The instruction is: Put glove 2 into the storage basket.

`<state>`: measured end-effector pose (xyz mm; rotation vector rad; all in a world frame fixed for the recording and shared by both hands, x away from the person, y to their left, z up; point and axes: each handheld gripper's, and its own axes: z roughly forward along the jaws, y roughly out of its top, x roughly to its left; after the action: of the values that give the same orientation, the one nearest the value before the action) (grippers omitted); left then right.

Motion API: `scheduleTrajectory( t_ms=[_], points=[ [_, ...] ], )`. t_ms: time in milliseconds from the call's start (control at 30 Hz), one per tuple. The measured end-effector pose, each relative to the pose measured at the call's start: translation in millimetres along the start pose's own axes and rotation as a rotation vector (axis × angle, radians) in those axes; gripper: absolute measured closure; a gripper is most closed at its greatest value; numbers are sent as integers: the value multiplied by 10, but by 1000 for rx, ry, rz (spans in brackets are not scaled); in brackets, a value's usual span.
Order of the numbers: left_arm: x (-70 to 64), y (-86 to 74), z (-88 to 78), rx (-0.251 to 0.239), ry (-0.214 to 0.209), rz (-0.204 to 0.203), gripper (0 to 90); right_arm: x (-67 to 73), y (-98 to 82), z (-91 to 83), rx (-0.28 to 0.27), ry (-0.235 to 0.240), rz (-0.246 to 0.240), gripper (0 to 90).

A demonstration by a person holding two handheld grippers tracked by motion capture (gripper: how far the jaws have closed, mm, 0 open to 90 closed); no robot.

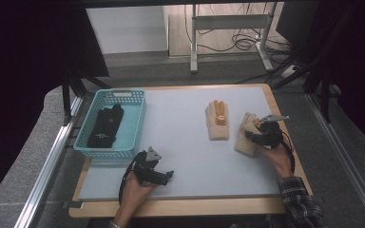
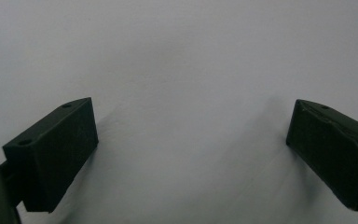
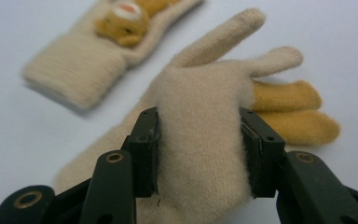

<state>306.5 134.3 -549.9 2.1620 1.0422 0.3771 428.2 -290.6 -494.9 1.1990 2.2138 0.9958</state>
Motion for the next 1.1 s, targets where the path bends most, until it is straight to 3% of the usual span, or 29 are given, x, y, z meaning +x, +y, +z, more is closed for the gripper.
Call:
scheduleTrajectory(
  t_ms=[200, 300, 533, 733, 867, 1000, 1100],
  points=[
    [0, 0, 0, 1, 0, 1, 20, 187, 98, -246, -53, 37, -9, 524],
    [-1, 0, 0, 1, 0, 0, 20, 316, 154, -362, -79, 78, -19, 521],
    [0, 0, 2, -2, 1, 0, 20, 792, 295, -488, -121, 191, -74, 515],
    [0, 0, 1, -1, 1, 0, 20, 1284, 360, -301, -97, 279, -135, 504],
    [1, 0, 2, -1, 0, 0, 20, 1564, 311, -68, -60, 284, -171, 498],
    [2, 0, -1, 2, -2, -1, 20, 1754, 171, 131, -18, 282, -196, 449],
    [-1, -1, -1, 2, -3, -6, 20, 1804, 73, 210, 8, 318, -203, 316]
  ],
)
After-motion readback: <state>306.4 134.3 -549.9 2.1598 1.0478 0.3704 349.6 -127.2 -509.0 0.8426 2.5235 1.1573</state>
